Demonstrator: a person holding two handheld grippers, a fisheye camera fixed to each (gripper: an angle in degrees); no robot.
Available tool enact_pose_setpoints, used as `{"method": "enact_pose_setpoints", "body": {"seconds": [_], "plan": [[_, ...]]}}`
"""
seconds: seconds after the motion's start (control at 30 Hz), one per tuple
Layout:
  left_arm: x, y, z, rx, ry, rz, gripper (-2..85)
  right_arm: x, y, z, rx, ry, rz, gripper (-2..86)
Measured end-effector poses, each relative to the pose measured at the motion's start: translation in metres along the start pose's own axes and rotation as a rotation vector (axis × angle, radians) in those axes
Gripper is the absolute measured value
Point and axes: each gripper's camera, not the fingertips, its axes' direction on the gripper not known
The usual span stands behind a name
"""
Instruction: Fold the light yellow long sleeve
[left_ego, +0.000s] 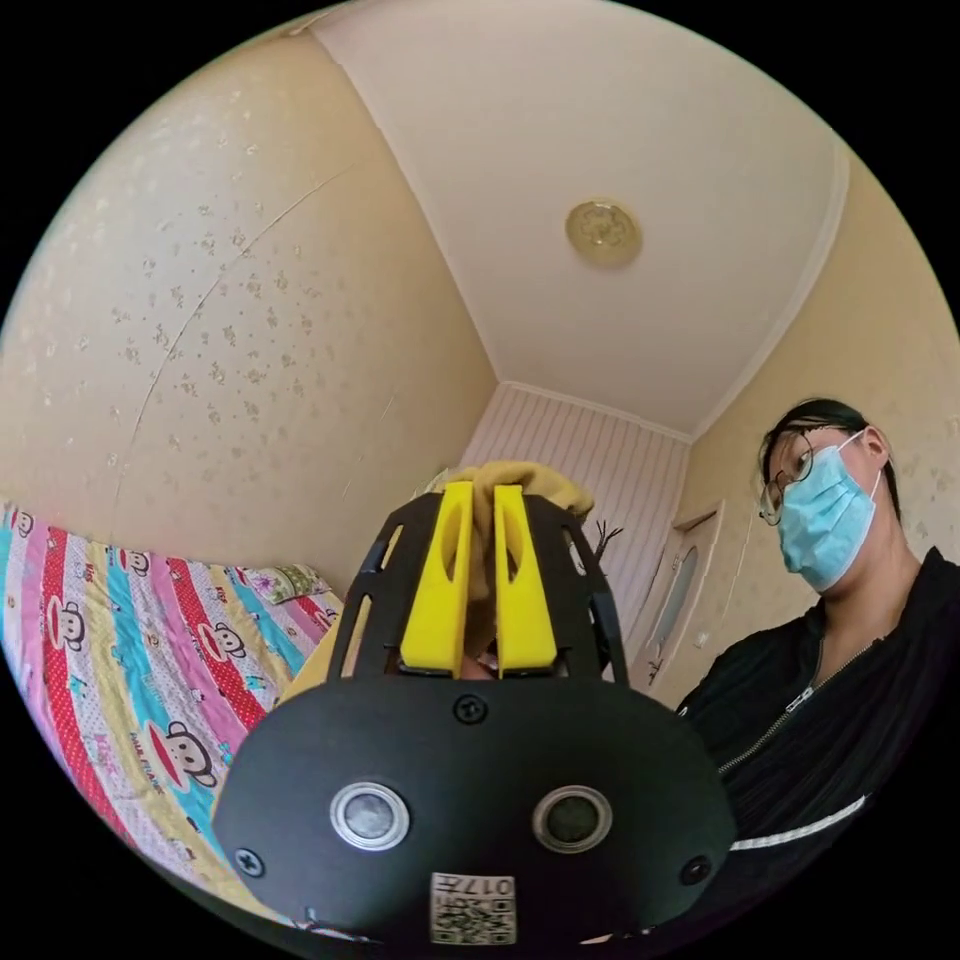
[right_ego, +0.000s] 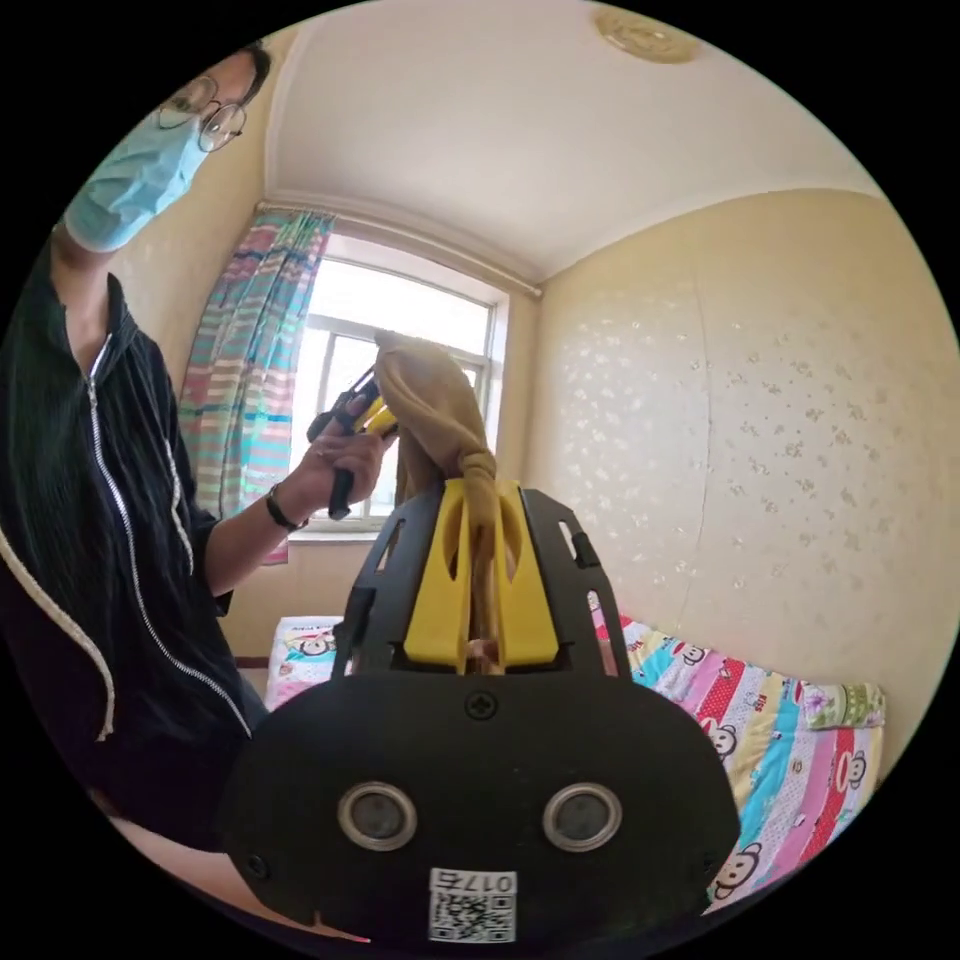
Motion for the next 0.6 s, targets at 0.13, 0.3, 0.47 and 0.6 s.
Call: {"method": "enact_pose_setpoints", "body": {"seconds": [0.13,0.3,0.47,0.6], "plan": [[-0.016,0.021,-0.014,-0.106,-0.223,0.005,9.2,0.011,-0.002,-0.004,-0.031,0.095,0.087,3.9],[0.000,0.071,-0.008,-0.446,-0.640,0.249,14.9,0.001,-0.014,0.011,-0.131,0.190,0.004,3.7],[0.052,0.086,-0.007,-0.229,-0.370,0.466,15.8,-0.025,-0.022,0.058,-0.379,0.197,-0.161,3.5],[0.045,0.099,0.053,-0.341,-0.138,0.347,16.5,-0.027,-0.025,0.069,-0.322,0.096,-0.111,3.8]]}}
